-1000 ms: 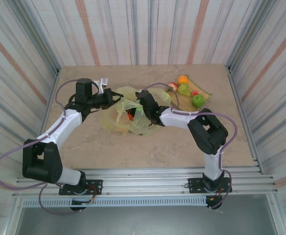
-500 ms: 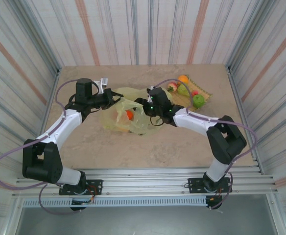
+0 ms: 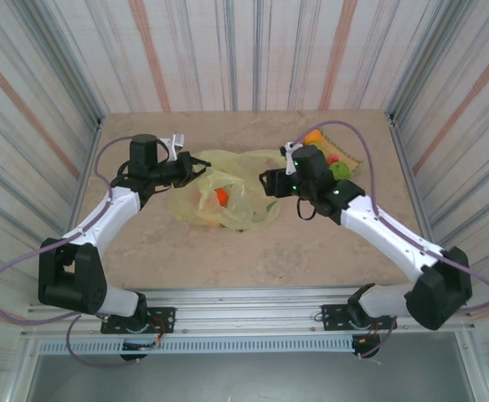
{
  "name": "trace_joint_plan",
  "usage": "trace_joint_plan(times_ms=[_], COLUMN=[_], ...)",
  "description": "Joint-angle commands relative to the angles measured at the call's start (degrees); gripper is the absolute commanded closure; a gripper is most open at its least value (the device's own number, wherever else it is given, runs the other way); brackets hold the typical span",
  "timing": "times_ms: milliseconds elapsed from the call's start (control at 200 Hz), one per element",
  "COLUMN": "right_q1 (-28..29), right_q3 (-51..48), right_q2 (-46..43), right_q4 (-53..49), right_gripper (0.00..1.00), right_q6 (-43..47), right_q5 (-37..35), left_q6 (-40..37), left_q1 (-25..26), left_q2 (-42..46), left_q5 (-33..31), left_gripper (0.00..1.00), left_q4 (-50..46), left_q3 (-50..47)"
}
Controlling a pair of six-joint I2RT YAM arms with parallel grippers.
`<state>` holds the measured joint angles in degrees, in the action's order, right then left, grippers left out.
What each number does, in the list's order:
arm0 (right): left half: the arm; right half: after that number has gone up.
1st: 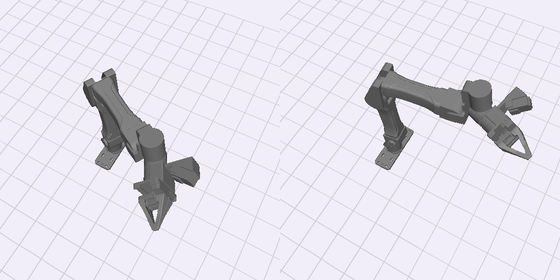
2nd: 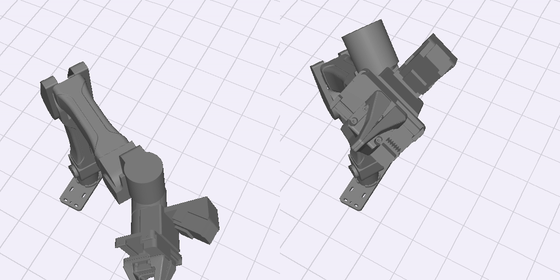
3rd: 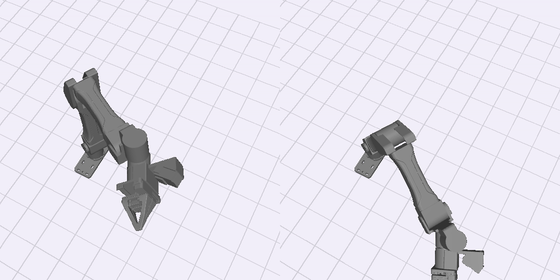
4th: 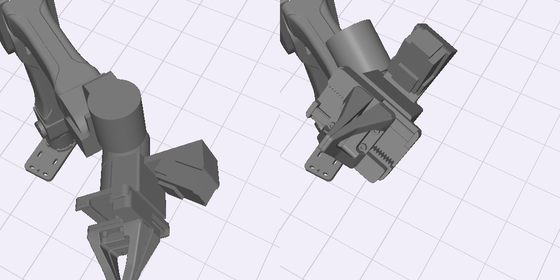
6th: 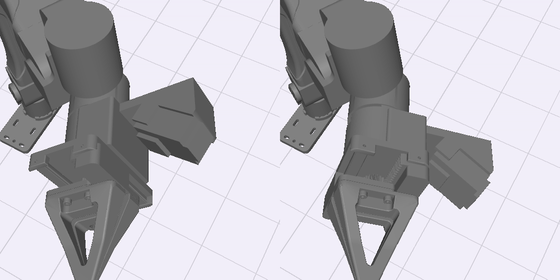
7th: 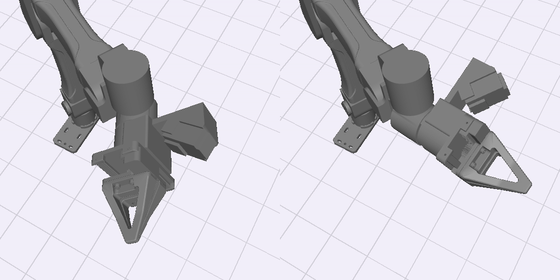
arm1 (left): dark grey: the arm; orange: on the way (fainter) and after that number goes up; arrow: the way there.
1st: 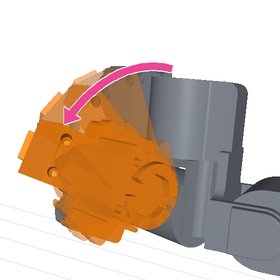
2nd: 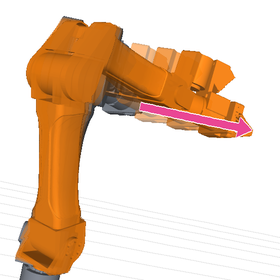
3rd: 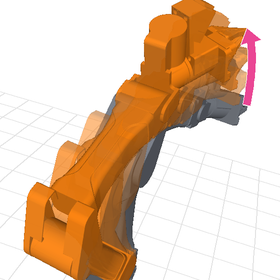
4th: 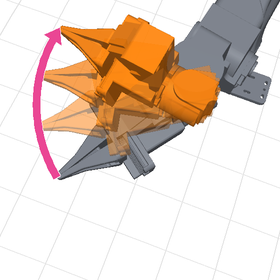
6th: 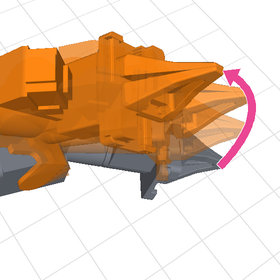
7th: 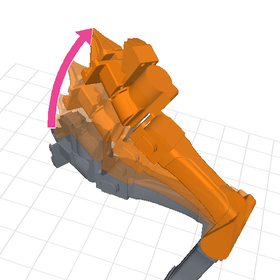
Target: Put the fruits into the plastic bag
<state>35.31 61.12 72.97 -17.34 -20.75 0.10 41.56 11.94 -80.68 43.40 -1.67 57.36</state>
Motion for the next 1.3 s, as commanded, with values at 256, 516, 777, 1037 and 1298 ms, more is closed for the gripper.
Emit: trace_joint_plan(times_ms=[256,516,777,1037,1298], right_q1=[-17.4,-27.0,-28.0,-28.0,-28.1], right_q3=[2.1,9.4,14.5,19.6,24.5], right_q2=[-4.0,10.4,22.0,31.8,39.6], right_q4=[-6.1,-12.9,-15.8,-17.1,-18.6], right_gripper=[0.11,0.01,0.01,0.01,0.01], right_q6=[10.5,12.9,14.6,15.5,18.4], right_q5=[-7.4,-13.2,-16.9,-17.6,-21.8], left_q6=[-2.4,-1.8,-1.1,-1.3,-1.3], left_q1=[-2.5,-2.5,-2.5,-2.6,-2.6], left_q2=[3.2,3.3,2.7,3.3,3.3], left_q5=[-1.7,-1.3,-0.9,-1.0,-1.0], left_gripper=[1.0,1.0,1.0,1.0,1.0], left_q4=[-1.6,-1.0,-0.7,-0.9,-1.0], left_q3=[0.7,0.0,-0.1,-0.2,-0.2])
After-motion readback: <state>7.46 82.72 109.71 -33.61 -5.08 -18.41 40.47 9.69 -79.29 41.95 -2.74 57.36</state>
